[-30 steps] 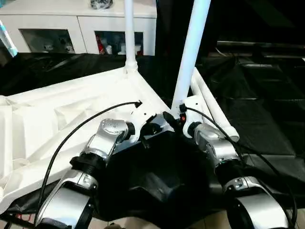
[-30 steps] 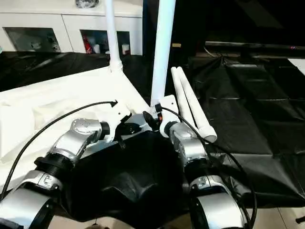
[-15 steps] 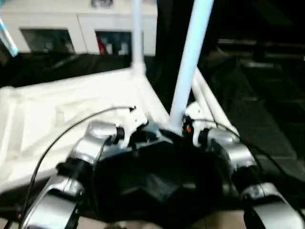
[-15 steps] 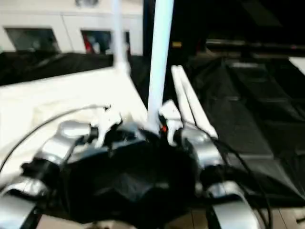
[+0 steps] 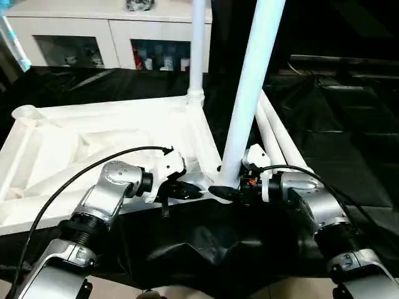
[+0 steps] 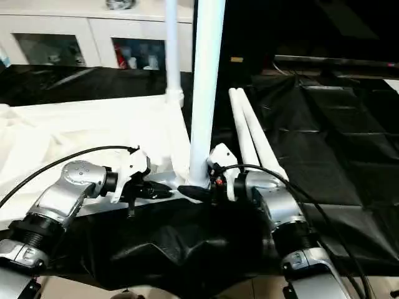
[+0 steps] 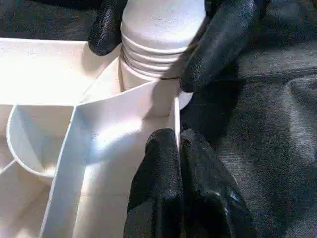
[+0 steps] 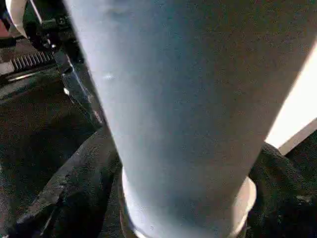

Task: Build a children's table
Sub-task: Rotate leg to tighten

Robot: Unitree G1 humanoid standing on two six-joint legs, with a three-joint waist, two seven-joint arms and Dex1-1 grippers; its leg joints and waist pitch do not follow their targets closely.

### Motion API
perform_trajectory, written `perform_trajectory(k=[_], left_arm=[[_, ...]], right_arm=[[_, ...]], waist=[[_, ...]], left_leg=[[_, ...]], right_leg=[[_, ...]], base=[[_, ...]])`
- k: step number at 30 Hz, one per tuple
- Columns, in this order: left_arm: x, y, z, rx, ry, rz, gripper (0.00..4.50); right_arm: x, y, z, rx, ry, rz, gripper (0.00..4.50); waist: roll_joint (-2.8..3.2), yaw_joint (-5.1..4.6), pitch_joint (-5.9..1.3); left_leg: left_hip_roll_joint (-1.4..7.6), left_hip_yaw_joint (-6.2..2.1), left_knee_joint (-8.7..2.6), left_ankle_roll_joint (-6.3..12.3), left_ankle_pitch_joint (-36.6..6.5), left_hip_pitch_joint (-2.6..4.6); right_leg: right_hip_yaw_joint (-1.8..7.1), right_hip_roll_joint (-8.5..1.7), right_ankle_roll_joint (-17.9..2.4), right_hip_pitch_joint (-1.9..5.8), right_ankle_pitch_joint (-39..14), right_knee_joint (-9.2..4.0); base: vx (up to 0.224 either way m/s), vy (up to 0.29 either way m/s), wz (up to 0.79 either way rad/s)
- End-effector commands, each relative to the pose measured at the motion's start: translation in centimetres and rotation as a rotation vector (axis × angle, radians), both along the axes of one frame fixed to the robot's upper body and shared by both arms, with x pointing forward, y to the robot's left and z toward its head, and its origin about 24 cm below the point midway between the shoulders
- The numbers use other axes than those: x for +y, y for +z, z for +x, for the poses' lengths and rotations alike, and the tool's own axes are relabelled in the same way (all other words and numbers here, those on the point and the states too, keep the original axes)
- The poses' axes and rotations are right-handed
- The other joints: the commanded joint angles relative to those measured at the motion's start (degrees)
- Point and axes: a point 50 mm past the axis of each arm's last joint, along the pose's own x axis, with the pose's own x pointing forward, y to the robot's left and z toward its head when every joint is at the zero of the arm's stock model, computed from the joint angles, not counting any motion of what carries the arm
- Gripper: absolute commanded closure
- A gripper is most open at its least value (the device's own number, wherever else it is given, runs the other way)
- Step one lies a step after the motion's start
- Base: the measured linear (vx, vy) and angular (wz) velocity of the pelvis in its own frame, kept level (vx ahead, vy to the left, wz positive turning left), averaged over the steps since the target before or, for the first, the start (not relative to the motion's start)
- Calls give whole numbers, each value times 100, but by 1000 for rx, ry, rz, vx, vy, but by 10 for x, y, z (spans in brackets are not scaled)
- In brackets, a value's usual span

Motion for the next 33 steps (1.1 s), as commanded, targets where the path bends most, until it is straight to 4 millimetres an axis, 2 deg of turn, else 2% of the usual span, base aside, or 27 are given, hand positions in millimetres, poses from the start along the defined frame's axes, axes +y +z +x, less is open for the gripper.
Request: perform_trajectory(k=[1, 4, 5, 7, 9, 10, 12, 15, 17, 18, 19, 20, 21, 23, 27, 33], left_arm=[[-15, 7, -4, -11, -74, -63, 450], [-17, 7, -2, -21, -45, -60, 450], [-19, 7, 2, -31, -7, -60, 450], [-22, 7, 8, -42, 49, -66, 450], [-26, 8, 14, -58, 110, -72, 450], [-29, 9, 19, -60, 147, -75, 450], [-34, 10, 26, -71, 207, -66, 450], [-42, 11, 40, -106, 342, -38, 450], [-46, 12, 44, -119, 388, -36, 450], [-49, 13, 47, -129, 406, -37, 450], [-52, 14, 47, -137, 405, -38, 450], [-54, 14, 47, -142, 387, -37, 450], [-55, 14, 47, -143, 380, -37, 450], [-56, 13, 43, -139, 331, -47, 450], [-54, 11, 39, -132, 287, -55, 450], [-42, 8, 25, -103, 144, -75, 450]], right_arm=[[12, 3, -4, 6, 62, 17, 143], [14, 1, -3, 4, 32, 11, 163], [16, -2, 1, 10, -32, 1, 168], [18, -7, 7, 19, -141, -17, 173], [20, -13, 13, 28, -246, -43, 174], [23, -16, 16, 31, -309, -52, 174], [27, -19, 21, 40, -406, -61, 175], [35, -23, 29, 44, -570, -80, 175], [39, -23, 32, 52, -636, -83, 175], [42, -23, 33, 57, -661, -79, 175], [47, -22, 34, 55, -654, -67, 175], [53, -21, 33, 62, -627, -46, 175], [54, -21, 33, 64, -617, -40, 119], [57, -18, 32, 69, -573, -8, 106], [56, -16, 32, 56, -532, 3, 68], [43, -4, 27, -33, -324, 44, 60]], waist=[[-46, 0, -365], [-44, -5, -366], [-58, -11, -364], [-50, -28, -354], [-53, -69, -340], [-79, -87, -347], [-63, -122, -340], [-53, -159, -357], [-56, -144, -375], [-30, -151, -382], [-44, -145, -404], [-33, -141, -401], [-39, -144, -396], [-44, -135, -392], [-42, -136, -379], [-47, -135, -386]], left_leg=[[247, -51, -335, 295, -1251, 34], [245, -51, -333, 290, -1239, 36], [243, -51, -335, 287, -1243, 37], [235, -57, -340, 240, -1282, 46], [204, -71, -345, 123, -1452, 64], [211, -76, -346, 106, -1429, 64], [194, -72, -339, 90, -1453, 75], [190, -68, -337, 91, -1363, 59], [192, -70, -329, 108, -1284, 58], [196, -68, -329, 138, -1184, 35], [195, -62, -321, 159, -1100, 37], [194, -59, -317, 187, -1088, 31], [190, -54, -315, 214, -1081, 20], [194, -51, -314, 297, -1103, 22], [202, -58, -323, 289, -1213, 24], [226, -54, -315, 404, -1136, 9]], right_leg=[[328, -432, -937, 308, -1884, -446], [327, -432, -936, 302, -1854, -444], [325, -430, -930, 300, -1874, -450], [327, -433, -901, 284, -1998, -465], [310, -445, -751, 277, -2509, -525], [313, -451, -715, 279, -2532, -527], [314, -442, -696, 257, -2582, -542], [320, -435, -711, 264, -2376, -527], [319, -441, -769, 283, -2184, -502], [329, -436, -836, 288, -1926, -473], [326, -427, -893, 306, -1672, -445], [328, -431, -936, 304, -1581, -439], [328, -429, -962, 313, -1519, -436], [322, -434, -980, 326, -1523, -441], [318, -447, -920, 322, -1799, -469], [327, -451, -1018, 342, -1530, -432]], base=[[0, 0, 0], [0, 0, 0], [0, 0, 0], [0, 0, 0], [0, 0, 0], [0, 0, 0], [0, 0, 0], [0, 0, 0], [0, 0, 0], [0, 0, 0], [0, 0, 0], [0, 0, 0], [0, 0, 0], [0, 0, 0], [0, 0, 0], [0, 0, 0]])
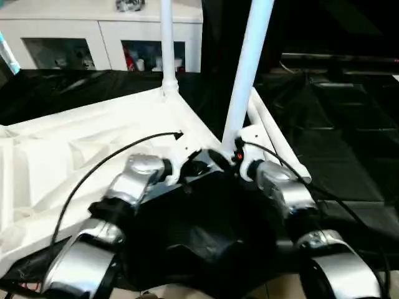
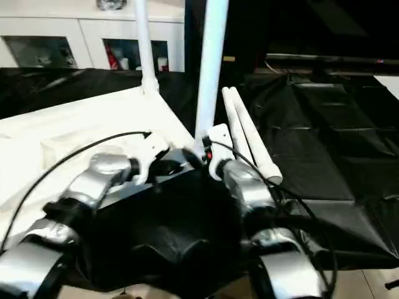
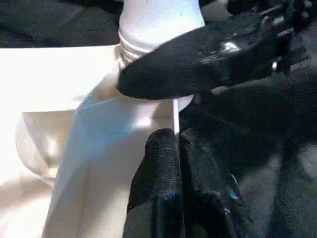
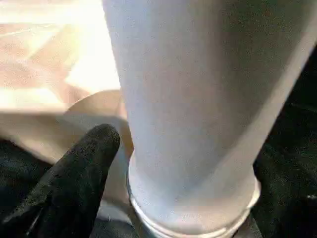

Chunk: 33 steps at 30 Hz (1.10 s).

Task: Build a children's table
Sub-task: Rotate leg to tighten

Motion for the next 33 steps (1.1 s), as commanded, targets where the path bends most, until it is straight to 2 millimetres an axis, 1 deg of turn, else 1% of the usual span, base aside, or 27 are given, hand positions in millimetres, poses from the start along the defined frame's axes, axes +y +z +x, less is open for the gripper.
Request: perform_trajectory(k=[1, 3, 4, 6, 7, 9, 11, 12, 13, 14, 15, 16, 17, 18, 20, 21, 22, 24, 25, 26, 27, 28, 29, 30, 31, 32, 33], left_arm=[[-16, 9, -8, -25, -139, -85, 450], [-12, 9, -12, -13, -177, -85, 450], [-8, 9, -16, -10, -210, -84, 450], [-6, 9, -17, -4, -224, -84, 450], [-3, 9, -20, 11, -246, -84, 450], [0, 9, -23, 30, -272, -84, 450], [3, 9, -26, 44, -290, -84, 450], [3, 9, -26, 44, -290, -84, 450], [6, 9, -29, 55, -302, -84, 450], [6, 9, -29, 55, -302, -84, 450], [7, 9, -30, 61, -308, -84, 450], [9, 8, -32, 76, -322, -80, 450], [10, 8, -33, 85, -331, -77, 450], [11, 8, -34, 88, -334, -75, 450], [11, 8, -35, 90, -334, -74, 450], [11, 8, -35, 91, -334, -74, 450], [10, 7, -34, 84, -320, -70, 450], [7, 6, -29, 71, -274, -70, 450], [5, 6, -24, 55, -224, -64, 450], [4, 6, -20, 46, -189, -62, 450], [2, 6, -18, 41, -166, -61, 450], [2, 6, -18, 41, -166, -61, 450], [-2, 6, -13, 33, -129, -61, 450], [-5, 7, -9, 29, -97, -65, 450], [-9, 8, -5, 26, -61, -69, 450], [-15, 10, 1, 17, -1, -72, 450], [-16, 11, 3, 15, 15, -73, 450]], right_arm=[[19, 4, -10, -10, 192, 30, 60], [13, 6, -14, -21, 264, 26, 60], [7, 8, -18, -27, 327, 13, 60], [4, 8, -20, -22, 362, 12, 60], [0, 9, -24, -15, 408, 14, 60], [-4, 10, -27, -10, 448, 15, 60], [-7, 10, -31, 5, 483, 13, 60], [-7, 10, -31, 5, 483, 13, 75], [-9, 10, -34, 13, 510, 10, 75], [-9, 10, -34, 13, 510, 10, 85], [-10, 9, -35, 15, 517, 8, 91], [-10, 9, -35, 20, 523, 10, 95], [-10, 9, -35, 24, 526, 13, 118], [-9, 9, -35, 27, 526, 16, 118], [-8, 8, -35, 32, 527, 20, 135], [-8, 8, -35, 33, 526, 20, 140], [-7, 7, -35, 38, 519, 20, 159], [-5, 2, -35, 44, 472, 10, 167], [-3, -1, -34, 48, 435, 4, 169], [-3, -5, -30, 60, 362, -20, 172], [-4, -8, -27, 68, 309, -38, 172], [-4, -8, -27, 68, 309, -38, 174], [-3, -12, -22, 78, 231, -57, 174], [-2, -16, -19, 92, 167, -71, 175], [-1, -18, -15, 104, 109, -81, 175], [1, -20, -11, 117, 35, -73, 175], [2, -20, -11, 120, 16, -69, 175]], waist=[[-43, 34, -385], [-48, 47, -373], [-42, 62, -368], [-40, 76, -371], [-39, 82, -359], [-57, 106, -349], [-47, 141, -350], [-43, 148, -350], [-52, 166, -355], [-49, 173, -357], [-54, 166, -357], [-40, 168, -363], [-43, 166, -367], [-41, 164, -367], [-31, 164, -364], [-35, 162, -363], [-31, 157, -361], [-37, 152, -361], [-51, 138, -351], [-50, 144, -354], [-47, 138, -346], [-49, 127, -339], [-64, 127, -342], [-47, 100, -313], [-49, 78, -323], [-49, 73, -325], [-55, 55, -328]], left_leg=[[231, -50, -307, 439, -1102, 9], [238, -44, -312, 447, -1137, 8], [244, -46, -314, 432, -1178, 14], [256, -48, -316, 430, -1197, 20], [252, -43, -320, 412, -1269, 24], [252, -41, -321, 399, -1322, 21], [253, -47, -325, 362, -1323, 30], [255, -42, -324, 359, -1336, 41], [255, -50, -330, 318, -1324, 42], [260, -54, -332, 314, -1308, 38], [256, -50, -331, 315, -1291, 33], [252, -53, -329, 312, -1261, 36], [253, -49, -327, 313, -1241, 33], [253, -49, -329, 318, -1228, 32], [256, -49, -329, 322, -1234, 36], [253, -47, -329, 313, -1254, 38], [251, -48, -330, 300, -1273, 37], [245, -51, -331, 270, -1286, 40], [236, -50, -333, 249, -1318, 41], [234, -57, -333, 233, -1338, 55], [219, -53, -332, 205, -1362, 63], [214, -67, -339, 158, -1437, 66], [211, -67, -337, 158, -1457, 69], [203, -67, -341, 129, -1540, 86], [195, -80, -334, 76, -1610, 100], [202, -87, -338, 57, -1615, 104], [190, -81, -331, 55, -1604, 100]], right_leg=[[329, -442, -1040, 338, -1460, -417], [320, -431, -1061, 336, -1499, -418], [319, -433, -1032, 334, -1584, -425], [318, -433, -1031, 336, -1596, -420], [317, -430, -1007, 320, -1743, -440], [319, -433, -936, 322, -1953, -459], [318, -435, -896, 311, -2054, -464], [321, -433, -892, 296, -2076, -470], [327, -442, -873, 298, -2085, -463], [329, -447, -878, 302, -2050, -460], [329, -439, -880, 299, -2016, -459], [327, -437, -902, 301, -1947, -449], [328, -434, -936, 301, -1867, -437], [325, -429, -968, 303, -1805, -429], [324, -427, -992, 300, -1781, -432], [324, -424, -989, 300, -1796, -436], [324, -428, -981, 300, -1824, -440], [327, -432, -949, 299, -1885, -449], [327, -427, -904, 291, -1982, -466], [325, -436, -885, 291, -2041, -471], [325, -435, -845, 276, -2175, -493], [314, -443, -779, 280, -2406, -512], [309, -448, -738, 285, -2492, -527], [307, -441, -677, 247, -2721, -556], [293, -450, -620, 254, -2899, -573], [295, -459, -610, 250, -2920, -579], [297, -450, -579, 247, -2907, -587]], base=[[0, 0, 0], [0, 0, 0], [0, 0, 0], [0, 0, 0], [0, 0, 0], [0, 0, 0], [0, 0, 0], [0, 0, 0], [0, 0, 0], [0, 0, 0], [0, 0, 0], [0, 0, 0], [0, 0, 0], [0, 0, 0], [0, 0, 0], [0, 0, 0], [0, 0, 0], [0, 0, 0], [0, 0, 0], [0, 0, 0], [0, 0, 0], [0, 0, 0], [0, 0, 0], [0, 0, 0], [0, 0, 0], [0, 0, 0], [0, 0, 0]])
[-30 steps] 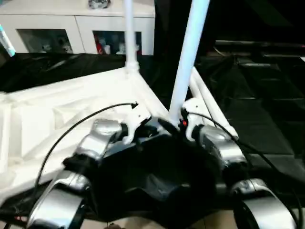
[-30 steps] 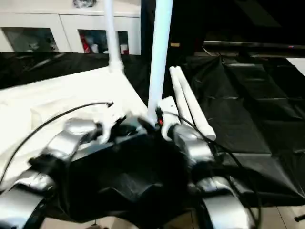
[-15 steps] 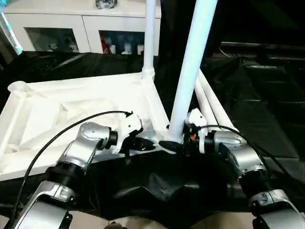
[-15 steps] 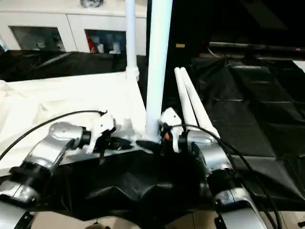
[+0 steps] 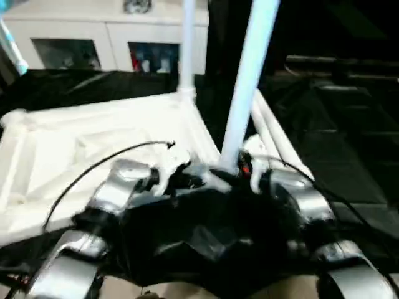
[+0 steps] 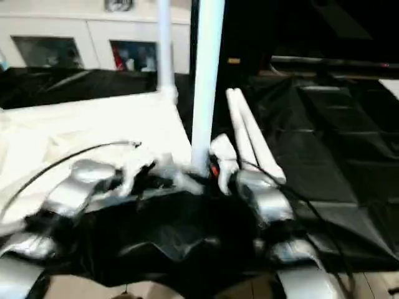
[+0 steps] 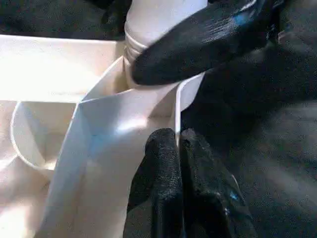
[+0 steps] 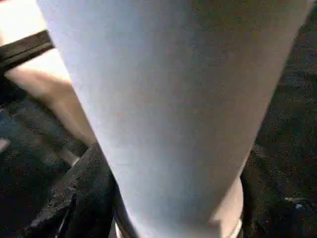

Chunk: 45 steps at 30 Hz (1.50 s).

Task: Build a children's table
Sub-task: Rotate leg to tighten

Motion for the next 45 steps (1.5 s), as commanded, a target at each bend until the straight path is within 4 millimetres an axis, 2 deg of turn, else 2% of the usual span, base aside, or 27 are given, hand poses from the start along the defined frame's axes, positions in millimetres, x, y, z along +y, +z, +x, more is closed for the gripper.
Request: perform_trajectory(k=[1, 2, 4, 7, 8, 11, 13, 17, 20, 22, 23, 25, 28, 29, 31, 32, 33, 34, 35, 36, 37, 38, 39, 40, 43, 44, 45], left_arm=[[-21, 15, 14, -55, 103, -59, 450], [-25, 16, 19, -60, 160, -63, 450], [-30, 17, 24, -70, 216, -63, 450], [-37, 16, 25, -96, 216, -49, 450], [-40, 16, 24, -102, 206, -46, 450], [-43, 15, 21, -126, 166, -44, 450], [-44, 15, 20, -139, 148, -49, 450], [-45, 15, 21, -169, 145, -52, 450], [-47, 20, 24, -257, 173, -59, 450], [-47, 23, 25, -277, 194, -98, 450], [-47, 23, 25, -273, 197, -105, 406], [-46, 23, 25, -278, 201, -107, 395], [-43, 21, 24, -260, 204, -107, 360], [-36, 22, 26, -300, 234, -90, 351], [-27, 24, 29, -327, 277, -70, 348], [-12, 26, 32, -355, 341, -29, 342], [-1, 27, 33, -368, 379, -5, 342], [0, 28, 33, -369, 382, -3, 319], [20, 31, 34, -385, 458, 35, 319], [24, 32, 34, -388, 469, 41, 319], [47, 37, 31, -412, 534, 85, 319], [56, 40, 29, -421, 553, 103, 319], [66, 43, 26, -429, 572, 127, 319], [79, 46, 21, -430, 591, 163, 319], [103, 53, 12, -433, 652, 240, 319], [115, 55, 8, -431, 692, 286, 319], [115, 55, 8, -431, 692, 286, 319]], right_arm=[[14, -17, -4, 90, -52, -40, 175], [16, -17, -1, 101, -102, -27, 175], [18, -17, 3, 115, -181, -16, 175], [21, -16, 8, 110, -258, -16, 175], [24, -16, 8, 107, -259, -8, 119], [29, -14, 8, 113, -246, 43, 105], [28, -12, 9, 86, -248, 23, 77], [22, -7, 12, 24, -293, -10, 70], [5, 4, 16, -86, -377, -29, 70], [-5, 11, 14, -119, -427, -8, 70], [-10, 13, 12, -130, -447, 2, 66], [-13, 15, 8, -140, -458, 9, 66], [-17, 17, 0, -160, -455, 8, 66], [-16, 19, -5, -172, -442, -12, 66], [-14, 18, -8, -169, -412, -40, 66], [-12, 16, -10, -158, -381, -78, 66], [-10, 15, -12, -152, -348, -94, 66], [-10, 15, -13, -151, -346, -95, 66], [-6, 14, -16, -140, -286, -109, 66], [-6, 14, -17, -135, -277, -111, 66], [-3, 13, -21, -104, -217, -125, 66], [-2, 12, -22, -90, -183, -131, 66], [-1, 12, -24, -73, -163, -131, 66], [-1, 11, -25, -52, -140, -139, 66], [-2, 10, -28, -19, -98, -162, 66], [-2, 9, -28, -8, -80, -170, 66], [-2, 9, -28, -8, -80, -170, 66]], waist=[[-47, -26, -342], [-43, -23, -351], [-58, 1, -385], [-41, -6, -411], [-46, 2, -410], [-46, -1, -396], [-39, -21, -380], [-46, -45, -369], [-56, -24, -369], [-53, 8, -402], [-42, 9, -417], [-43, 32, -461], [-31, 54, -433], [18, 50, -433], [-3, 31, -411], [24, 24, -409], [10, -10, -397], [21, -38, -378], [4, -46, -380], [21, -61, -378], [-6, -71, -378], [-10, -79, -371], [0, -93, -381], [-35, -105, -375], [-1, -82, -343], [-36, -79, -339], [-20, -74, -332]], left_leg=[[185, -80, -350, 85, -1547, 47], [195, -74, -345, 89, -1532, 67], [191, -64, -333, 169, -1227, 12], [181, -52, -315, 258, -974, -18], [174, -45, -311, 291, -969, -26], [175, -44, -313, 394, -1020, -28], [194, -56, -330, 345, -1170, -16], [196, -65, -340, 272, -1354, -5], [195, -56, -340, 267, -1342, 4], [209, -61, -336, 317, -1110, -19], [218, -65, -334, 339, -1024, -22], [215, -63, -293, 499, -636, -53], [206, -46, -289, 602, -659, -51], [194, -50, -291, 577, -722, -56], [200, -58, -317, 482, -930, -50], [202, -65, -322, 435, -1000, -37], [206, -68, -328, 360, -1125, -41], [190, -64, -333, 312, -1249, -35], [191, -65, -334, 283, -1301, -24], [211, -81, -344, 257, -1304, -49], [239, -90, -352, 226, -1338, -28], [237, -90, -355, 237, -1294, -48], [235, -82, -344, 228, -1296, -26], [257, -77, -350, 218, -1253, -20], [250, -69, -357, 168, -1278, -2], [250, -77, -367, 148, -1315, -8], [244, -75, -370, 121, -1361, -2]], right_leg=[[293, -437, -603, 242, -2776, -586], [303, -436, -623, 223, -2682, -579], [314, -431, -796, 272, -2080, -502], [314, -424, -1000, 300, -1409, -430], [311, -429, -1007, 313, -1393, -435], [300, -425, -962, 313, -1553, -461], [291, -430, -912, 297, -1808, -493], [294, -443, -852, 280, -2089, -520], [304, -436, -755, 273, -2115, -537], [319, -422, -782, 301, -1648, -472], [320, -425, -843, 305, -1436, -436], [323, -417, -1024, 332, -633, -337], [317, -413, -1121, 318, -533, -352], [314, -425, -1133, 326, -650, -357], [303, -406, -981, 326, -998, -405], [298, -399, -968, 319, -1093, -412], [297, -393, -918, 324, -1230, -422], [297, -399, -830, 303, -1513, -470], [294, -394, -798, 298, -1634, -478], [297, -400, -807, 309, -1638, -460], [301, -398, -833, 304, -1619, -432], [303, -393, -825, 304, -1594, -430], [309, -391, -833, 282, -1582, -414], [319, -390, -856, 269, -1526, -417], [325, -380, -863, 222, -1608, -418], [322, -383, -847, 236, -1647, -419], [329, -378, -817, 221, -1700, -432]], base=[[0, 0, 0], [0, 0, 0], [0, 0, 0], [0, 0, 0], [0, 0, 0], [0, 0, 0], [0, 0, 0], [0, 0, 0], [0, 0, 0], [0, 0, 0], [0, 0, 0], [0, 0, 0], [0, 0, 0], [0, 0, 0], [0, 0, 0], [0, 0, 0], [0, 0, 0], [0, 0, 0], [0, 0, 0], [0, 0, 0], [0, 0, 0], [0, 0, 0], [0, 0, 0], [0, 0, 0], [0, 0, 0], [0, 0, 0], [0, 0, 0]])
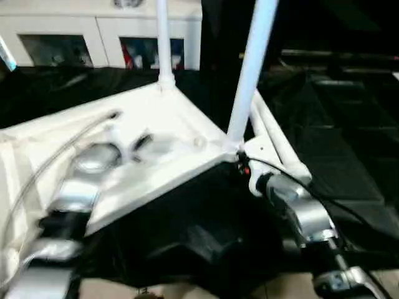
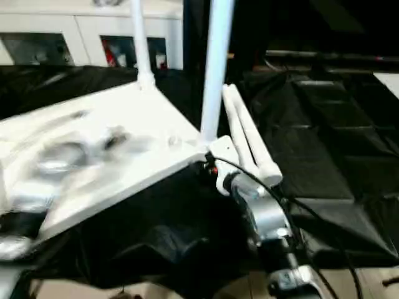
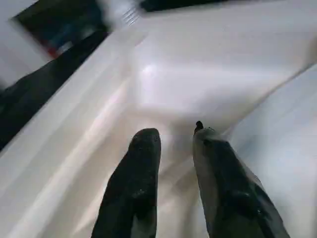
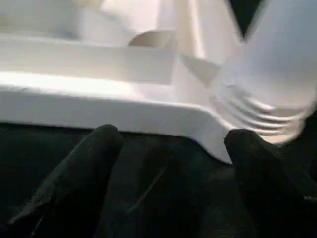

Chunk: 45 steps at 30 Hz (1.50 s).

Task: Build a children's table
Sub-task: Rotate leg to tighten, then rotate table base

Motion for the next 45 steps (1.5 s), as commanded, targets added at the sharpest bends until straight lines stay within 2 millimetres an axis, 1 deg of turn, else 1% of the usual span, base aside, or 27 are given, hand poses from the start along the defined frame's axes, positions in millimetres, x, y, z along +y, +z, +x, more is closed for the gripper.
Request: perform_trajectory(k=[1, 2, 3, 4, 7, 8, 10, 12, 13, 14, 15, 16, 18, 19, 22, 24, 25, 27, 29, 33, 36, 37, 39, 41, 42, 43, 45], left_arm=[[9, 7, -5, 2, 57, 47, 313], [18, 9, -11, 17, 104, 83, 311], [24, 10, -15, 28, 139, 108, 311], [32, 11, -20, 44, 197, 132, 311], [50, 15, -29, 72, 300, 189, 311], [54, 15, -31, 78, 319, 200, 338], [61, 17, -34, 77, 353, 229, 345], [73, 17, -39, 98, 404, 282, 348], [73, 17, -39, 99, 405, 284, 366], [79, 14, -42, 124, 425, 314, 366], [82, 12, -44, 142, 431, 332, 387], [84, 5, -48, 189, 423, 324, 387], [82, -1, -50, 226, 406, 299, 399], [80, -6, -51, 257, 382, 289, 417], [75, -16, -52, 293, 348, 252, 444], [74, -19, -51, 307, 327, 247, 450], [73, -23, -52, 332, 297, 253, 450], [73, -24, -53, 343, 290, 249, 450], [65, -31, -59, 439, 181, 222, 450], [55, -32, -64, 517, 71, 193, 450], [48, -31, -67, 555, -8, 173, 450], [40, -31, -69, 583, -88, 155, 450], [32, -31, -72, 605, -163, 136, 450], [27, -31, -74, 614, -216, 125, 450], [21, -31, -76, 629, -275, 108, 450], [5, -29, -80, 628, -429, 76, 450], [-1, -29, -81, 635, -468, 56, 450]], right_arm=[[2, 1, -1, 24, 34, -5, 85], [2, 1, 0, 32, 42, -9, 96], [2, 1, 0, 37, 47, -12, 96], [2, 1, 1, 48, 60, -12, 107], [3, 2, 2, 65, 76, -12, 131], [3, 2, 2, 66, 76, -13, 146], [3, 2, 2, 66, 76, -16, 151], [3, 2, 2, 69, 78, -18, 177], [3, 2, 2, 69, 78, -18, 187], [3, 2, 2, 70, 81, -18, 187], [3, 1, 1, 71, 83, -19, 197], [3, 0, 1, 80, 91, -16, 216], [3, 0, 0, 88, 91, -13, 224], [4, -1, 1, 86, 88, -18, 232], [7, 0, 5, 92, 70, -13, 267], [8, -1, 8, 98, 58, -17, 277], [9, -1, 12, 103, 48, -29, 290], [9, -1, 13, 102, 45, -33, 311], [15, -1, 17, 91, 90, -49, 323], [22, -3, 21, 90, 125, -60, 353], [27, -4, 23, 95, 138, -53, 379], [30, -5, 25, 99, 139, -50, 390], [32, -5, 26, 98, 142, -50, 403], [33, -5, 27, 94, 145, -48, 434], [34, -4, 28, 88, 146, -40, 434], [37, -3, 31, 87, 142, -23, 440], [38, -2, 32, 86, 142, -20, 447]], waist=[[29, 8, -367], [-27, 6, -366], [12, 18, -357], [0, 9, -365], [-2, 10, -358], [6, 12, -358], [0, 19, -361], [2, 18, -366], [-2, 15, -369], [19, 16, -369], [7, 15, -367], [3, 13, -366], [6, 19, -369], [-13, 23, -370], [4, 30, -370], [-3, 21, -371], [20, 20, -373], [9, 13, -375], [3, 19, -385], [0, 13, -385], [3, 8, -375], [-15, 5, -369], [3, 1, -365], [-11, 1, -366], [1, 5, -361], [5, 4, -367], [3, -10, -369]], left_leg=[[243, -68, -365, 65, -1433, 108], [262, -81, -377, 50, -1429, 90], [255, -82, -382, 40, -1408, 87], [264, -85, -378, 7, -1378, 90], [233, -77, -363, 24, -1285, 86], [233, -78, -363, 25, -1272, 88], [219, -80, -357, 37, -1257, 90], [218, -88, -360, 24, -1273, 86], [219, -91, -363, 20, -1286, 87], [219, -93, -361, 11, -1294, 95], [212, -89, -357, 13, -1310, 85], [210, -90, -357, 14, -1329, 84], [210, -91, -357, 15, -1330, 92], [216, -88, -356, 15, -1327, 92], [215, -94, -365, -12, -1397, 103], [214, -106, -370, -46, -1469, 94], [211, -113, -371, -59, -1522, 102], [219, -113, -371, -92, -1546, 110], [214, -110, -363, -85, -1499, 107], [224, -98, -359, -76, -1361, 106], [221, -100, -364, -95, -1428, 110], [225, -101, -368, -112, -1464, 114], [228, -102, -370, -139, -1495, 119], [232, -101, -370, -152, -1514, 119], [232, -99, -374, -162, -1565, 132], [231, -108, -374, -170, -1576, 124], [233, -97, -376, -204, -1570, 131]], right_leg=[[340, -394, -793, 271, -1767, -425], [339, -406, -805, 290, -1746, -402], [345, -402, -803, 281, -1769, -409], [353, -410, -843, 290, -1658, -373], [353, -390, -838, 285, -1556, -383], [354, -391, -849, 286, -1509, -381], [348, -382, -857, 288, -1435, -384], [345, -379, -859, 293, -1391, -376], [343, -375, -856, 294, -1380, -373], [345, -376, -863, 290, -1369, -371], [346, -382, -862, 292, -1392, -378], [345, -383, -855, 292, -1433, -381], [344, -389, -856, 290, -1496, -390], [348, -389, -871, 281, -1477, -392], [347, -387, -912, 269, -1468, -394], [340, -390, -927, 283, -1472, -389], [338, -392, -908, 278, -1528, -394], [342, -395, -914, 278, -1507, -392], [347, -413, -941, 283, -1457, -380], [354, -413, -1069, 292, -1210, -336], [352, -414, -1074, 293, -1330, -347], [356, -421, -1071, 293, -1418, -353], [358, -418, -1072, 287, -1465, -354], [361, -425, -1065, 290, -1469, -350], [362, -422, -1053, 279, -1525, -358], [362, -431, -1055, 289, -1549, -355], [367, -410, -1074, 286, -1466, -337]], base=[[0, 0, 0], [0, 0, 0], [0, 0, 0], [0, 0, 0], [0, 0, 0], [0, 0, 0], [0, 0, 0], [0, 0, 0], [0, 0, 0], [0, 0, 0], [0, 0, 0], [0, 0, 0], [0, 0, 0], [0, 0, 0], [0, 0, 0], [0, 0, 0], [0, 0, 0], [0, 0, 0], [0, 0, 0], [0, 0, 0], [0, 0, 0], [0, 0, 0], [0, 0, 0], [0, 0, 0], [0, 0, 0], [0, 0, 0], [0, 0, 0]])
